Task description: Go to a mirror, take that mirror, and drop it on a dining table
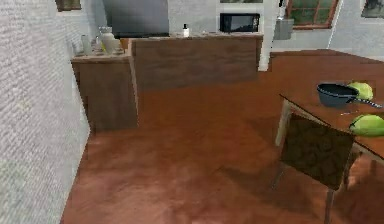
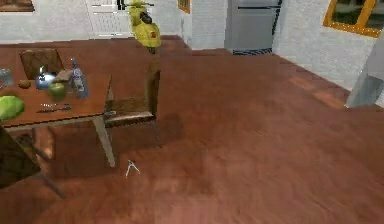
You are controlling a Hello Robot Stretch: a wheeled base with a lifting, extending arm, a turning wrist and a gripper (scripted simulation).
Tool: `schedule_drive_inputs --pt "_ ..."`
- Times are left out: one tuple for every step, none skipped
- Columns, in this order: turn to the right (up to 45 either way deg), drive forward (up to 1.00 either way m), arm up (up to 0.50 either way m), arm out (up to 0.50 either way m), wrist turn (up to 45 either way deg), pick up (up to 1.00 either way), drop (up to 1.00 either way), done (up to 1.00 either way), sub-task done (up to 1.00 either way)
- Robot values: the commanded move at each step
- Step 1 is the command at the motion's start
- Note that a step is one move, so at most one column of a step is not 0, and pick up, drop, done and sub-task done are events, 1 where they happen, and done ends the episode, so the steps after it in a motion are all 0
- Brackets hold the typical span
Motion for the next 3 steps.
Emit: schedule_drive_inputs --pt "0.0 1.0 0.0 0.0 0.0 0.0 0.0 0.0 0.0" --pt "-6.0 0.0 0.0 0.0 0.0 0.0 0.0 0.0 0.0" --pt "0.0 0.35 0.0 0.0 0.0 0.0 0.0 0.0 0.0"
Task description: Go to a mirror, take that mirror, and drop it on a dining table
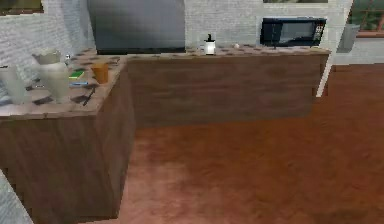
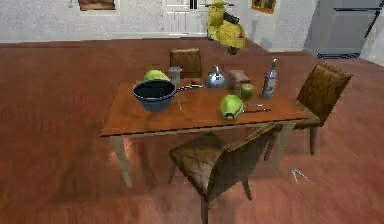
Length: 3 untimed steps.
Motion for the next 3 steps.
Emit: schedule_drive_inputs --pt "30.0 0.0 0.0 0.0 0.0 0.0 0.0 0.0 0.0" --pt "0.0 1.0 0.0 0.0 0.0 0.0 0.0 0.0 0.0" --pt "3.0 0.0 0.0 0.0 0.0 0.0 0.0 0.0 0.0"
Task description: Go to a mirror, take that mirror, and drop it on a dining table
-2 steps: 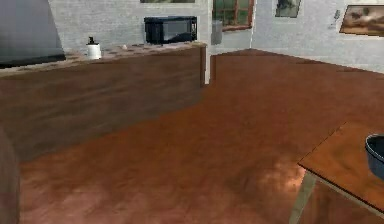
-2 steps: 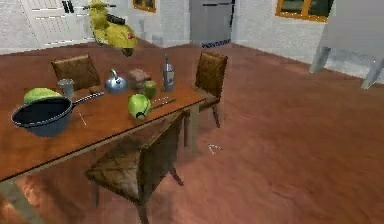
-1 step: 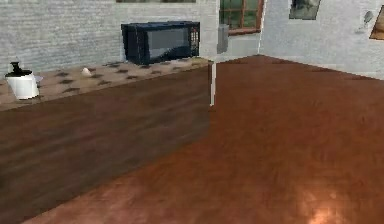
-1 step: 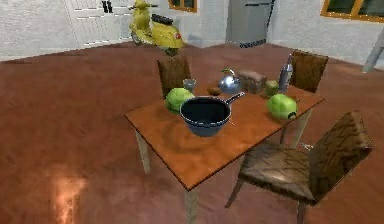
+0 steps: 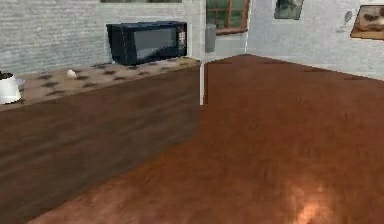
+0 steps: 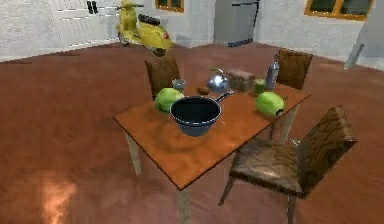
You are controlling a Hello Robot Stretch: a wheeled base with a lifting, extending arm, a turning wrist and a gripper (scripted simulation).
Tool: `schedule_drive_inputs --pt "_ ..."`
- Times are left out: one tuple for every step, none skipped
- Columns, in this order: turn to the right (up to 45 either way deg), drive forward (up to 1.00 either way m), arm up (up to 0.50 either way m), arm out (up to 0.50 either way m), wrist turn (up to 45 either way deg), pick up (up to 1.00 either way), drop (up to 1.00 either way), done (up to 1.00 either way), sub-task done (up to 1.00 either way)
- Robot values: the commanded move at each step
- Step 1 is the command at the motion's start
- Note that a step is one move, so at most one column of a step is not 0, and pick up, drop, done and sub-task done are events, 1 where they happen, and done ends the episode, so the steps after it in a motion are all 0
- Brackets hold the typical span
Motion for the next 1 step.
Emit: schedule_drive_inputs --pt "0.0 0.25 0.0 0.0 0.0 0.0 0.0 0.0 0.0"
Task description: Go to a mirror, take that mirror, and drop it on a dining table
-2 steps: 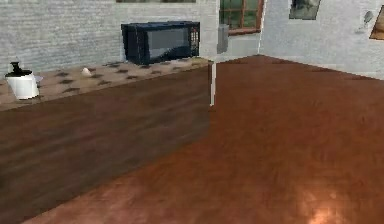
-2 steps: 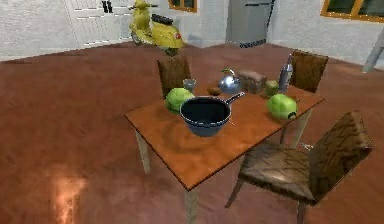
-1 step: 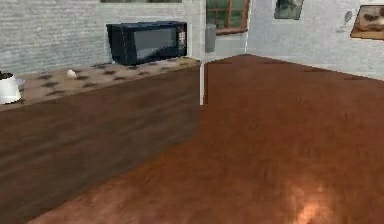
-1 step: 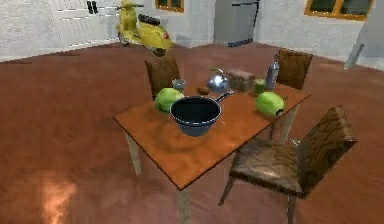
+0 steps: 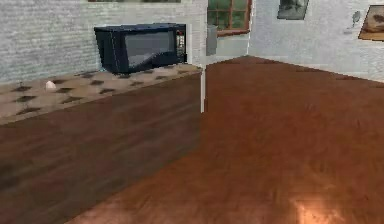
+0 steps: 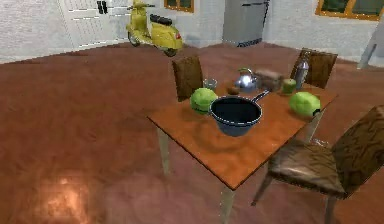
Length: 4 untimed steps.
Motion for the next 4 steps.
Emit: schedule_drive_inputs --pt "39.0 0.0 0.0 0.0 0.0 0.0 0.0 0.0 0.0" --pt "0.0 1.0 0.0 0.0 0.0 0.0 0.0 0.0 0.0" --pt "0.0 1.0 0.0 0.0 0.0 0.0 0.0 0.0 0.0" --pt "3.0 0.0 0.0 0.0 0.0 0.0 0.0 0.0 0.0"
